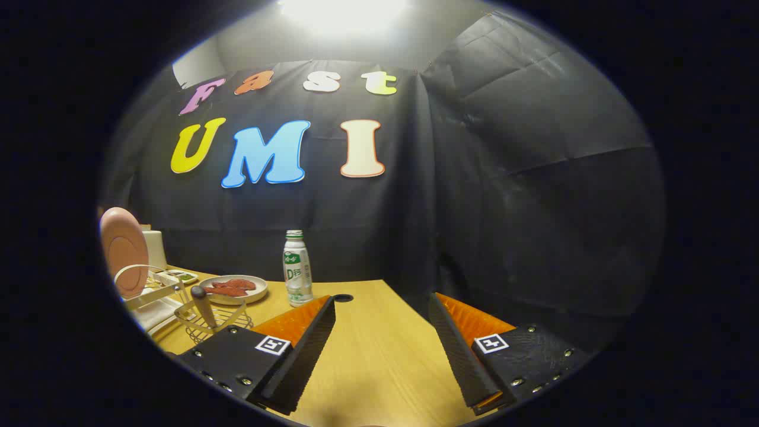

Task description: Take the plate from the dish rack, then take the spoon from the basket and place it into the plate.

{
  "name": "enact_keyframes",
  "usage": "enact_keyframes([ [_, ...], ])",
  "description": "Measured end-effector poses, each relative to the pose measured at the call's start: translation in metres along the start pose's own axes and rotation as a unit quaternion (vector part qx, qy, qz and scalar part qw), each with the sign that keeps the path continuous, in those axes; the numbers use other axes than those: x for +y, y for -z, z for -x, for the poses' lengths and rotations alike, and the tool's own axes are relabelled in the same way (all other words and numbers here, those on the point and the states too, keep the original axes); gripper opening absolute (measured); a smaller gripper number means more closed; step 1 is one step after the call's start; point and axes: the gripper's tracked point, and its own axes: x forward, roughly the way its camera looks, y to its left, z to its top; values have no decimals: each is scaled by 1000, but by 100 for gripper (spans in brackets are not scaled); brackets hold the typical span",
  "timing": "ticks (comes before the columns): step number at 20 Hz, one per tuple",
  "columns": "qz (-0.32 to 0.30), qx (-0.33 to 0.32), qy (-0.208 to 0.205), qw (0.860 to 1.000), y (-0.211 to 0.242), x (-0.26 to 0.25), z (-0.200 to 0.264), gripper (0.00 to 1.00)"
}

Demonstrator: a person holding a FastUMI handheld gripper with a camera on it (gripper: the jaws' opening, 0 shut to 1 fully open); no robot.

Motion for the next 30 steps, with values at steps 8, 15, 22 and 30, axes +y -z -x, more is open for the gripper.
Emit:
enact_keyframes([
  [8,13,14,16,1000,-75,-12,67,97],
  [15,-4,20,-63,998,-154,82,117,97],
  [22,-2,33,-224,974,-197,238,145,97],
  [30,9,133,-313,940,-153,357,136,97],
])
